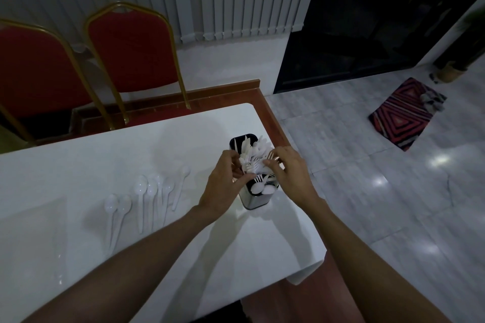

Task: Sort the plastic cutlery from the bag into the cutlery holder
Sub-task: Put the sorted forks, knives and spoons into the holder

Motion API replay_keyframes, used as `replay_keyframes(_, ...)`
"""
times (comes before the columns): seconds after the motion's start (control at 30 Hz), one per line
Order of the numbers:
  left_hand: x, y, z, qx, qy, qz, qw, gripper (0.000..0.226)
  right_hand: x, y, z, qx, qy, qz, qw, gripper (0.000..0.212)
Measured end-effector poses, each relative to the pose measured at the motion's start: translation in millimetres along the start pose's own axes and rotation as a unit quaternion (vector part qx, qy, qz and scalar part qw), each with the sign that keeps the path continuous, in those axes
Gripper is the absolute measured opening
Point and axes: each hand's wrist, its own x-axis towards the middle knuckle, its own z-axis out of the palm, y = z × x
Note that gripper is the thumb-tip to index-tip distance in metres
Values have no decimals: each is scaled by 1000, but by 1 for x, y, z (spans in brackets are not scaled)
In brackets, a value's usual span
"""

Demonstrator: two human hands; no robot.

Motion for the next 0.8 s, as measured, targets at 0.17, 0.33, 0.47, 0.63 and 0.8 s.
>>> replay_keyframes(0.17,4,3,-1,54,46,113,991,11,2,-1,3,15,-44,32,998,15)
replay_keyframes(0.33,10,-1,-6,67,42,118,990,9,5,-5,2,26,-15,34,999,9)
replay_keyframes(0.47,6,-10,-2,90,3,124,988,11,2,-7,5,-2,-57,34,998,13)
replay_keyframes(0.63,12,-12,8,80,31,45,995,23,-5,-6,9,5,-6,36,999,11)
replay_keyframes(0.8,4,-7,5,133,50,93,986,33,-11,-5,12,-13,21,28,999,28)
